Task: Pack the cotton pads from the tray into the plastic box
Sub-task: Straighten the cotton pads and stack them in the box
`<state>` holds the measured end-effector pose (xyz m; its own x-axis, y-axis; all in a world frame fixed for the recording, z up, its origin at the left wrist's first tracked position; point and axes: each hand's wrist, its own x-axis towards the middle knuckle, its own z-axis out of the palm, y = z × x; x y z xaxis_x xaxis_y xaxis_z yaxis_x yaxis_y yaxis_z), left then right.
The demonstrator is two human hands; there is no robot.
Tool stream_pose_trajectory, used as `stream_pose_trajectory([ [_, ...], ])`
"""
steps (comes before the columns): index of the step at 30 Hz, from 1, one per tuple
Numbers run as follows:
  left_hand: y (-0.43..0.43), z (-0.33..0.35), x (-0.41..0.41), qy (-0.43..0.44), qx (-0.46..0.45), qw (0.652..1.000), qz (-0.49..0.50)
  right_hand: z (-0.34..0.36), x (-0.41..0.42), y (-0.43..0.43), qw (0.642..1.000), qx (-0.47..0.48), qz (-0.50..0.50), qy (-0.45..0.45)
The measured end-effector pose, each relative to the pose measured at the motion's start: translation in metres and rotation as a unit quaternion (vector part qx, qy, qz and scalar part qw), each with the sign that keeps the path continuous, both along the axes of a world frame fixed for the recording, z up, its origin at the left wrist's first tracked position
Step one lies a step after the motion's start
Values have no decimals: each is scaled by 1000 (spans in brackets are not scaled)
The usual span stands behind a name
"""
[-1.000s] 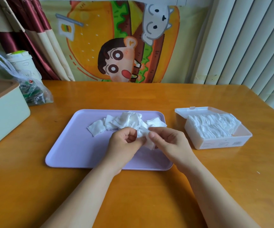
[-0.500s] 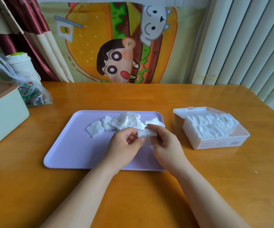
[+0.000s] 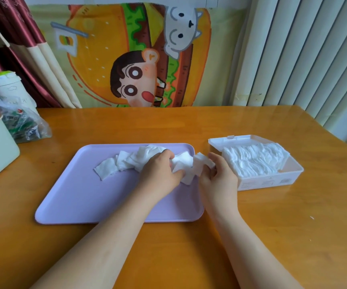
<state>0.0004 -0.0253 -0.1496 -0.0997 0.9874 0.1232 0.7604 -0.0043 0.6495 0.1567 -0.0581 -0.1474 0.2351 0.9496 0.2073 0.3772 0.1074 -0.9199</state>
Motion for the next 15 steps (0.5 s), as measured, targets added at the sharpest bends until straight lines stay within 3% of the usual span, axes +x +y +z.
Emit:
stream_pose_trajectory([
  [7, 2, -7, -5, -53, -49, 997, -19, -5, 3, 6, 1000, -12, -2, 16],
  [15, -18, -11, -32, -235, -10, 970, -58, -3, 5, 9, 1000, 3, 7, 1],
])
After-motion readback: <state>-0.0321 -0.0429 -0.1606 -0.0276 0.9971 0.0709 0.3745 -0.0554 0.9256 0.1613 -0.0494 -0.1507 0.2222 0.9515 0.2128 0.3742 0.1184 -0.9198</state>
